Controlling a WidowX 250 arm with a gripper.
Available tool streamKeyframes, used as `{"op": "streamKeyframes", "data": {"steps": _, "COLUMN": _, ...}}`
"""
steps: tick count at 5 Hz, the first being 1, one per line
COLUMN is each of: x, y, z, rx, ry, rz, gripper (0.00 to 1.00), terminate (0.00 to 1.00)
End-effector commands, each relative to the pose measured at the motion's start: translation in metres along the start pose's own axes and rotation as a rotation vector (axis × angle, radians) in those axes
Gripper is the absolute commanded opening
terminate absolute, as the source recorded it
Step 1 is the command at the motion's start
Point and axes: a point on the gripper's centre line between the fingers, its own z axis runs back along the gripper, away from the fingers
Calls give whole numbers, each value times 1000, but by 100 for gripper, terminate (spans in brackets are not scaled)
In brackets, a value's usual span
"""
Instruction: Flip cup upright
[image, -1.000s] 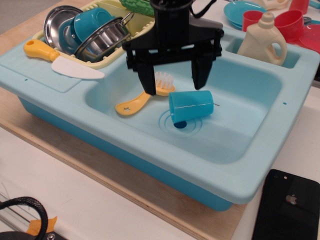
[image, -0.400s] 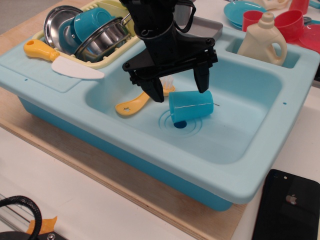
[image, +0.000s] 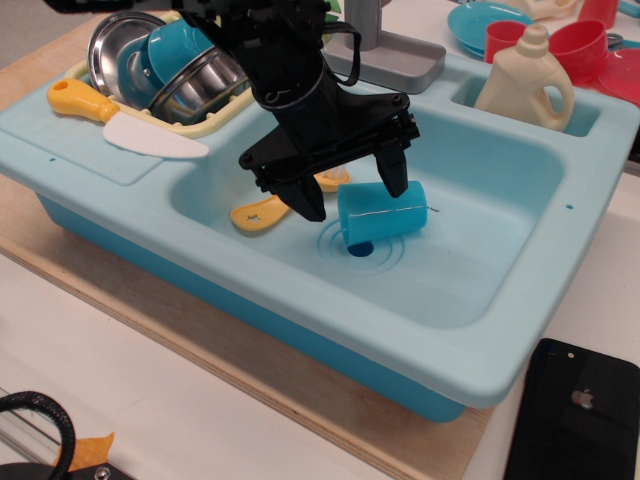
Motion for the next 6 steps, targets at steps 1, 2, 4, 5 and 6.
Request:
{"op": "streamKeyframes", "data": {"steps": 1, "x": 8, "y": -3, "z": -2, "rx": -79, "ry": -11, "rz": 42, "gripper": 100, "terminate": 0}}
{"op": "streamKeyframes", "data": {"steps": 2, "x": 11, "y": -7, "z": -8, "rx": -184, "ry": -16, "rz": 78, "gripper": 100, "terminate": 0}}
{"op": "streamKeyframes", "data": {"steps": 4, "x": 15, "y": -12, "z": -12, "rx": -246, "ry": -7, "rz": 67, "gripper": 0, "terminate": 0}}
{"op": "streamKeyframes", "data": {"steps": 5, "x": 16, "y": -12, "z": -12, "rx": -245, "ry": -1, "rz": 63, "gripper": 0, "terminate": 0}}
{"op": "streamKeyframes", "data": {"steps": 6, "x": 19, "y": -16, "z": -3, "rx": -145, "ry": -6, "rz": -17, "gripper": 0, "terminate": 0}}
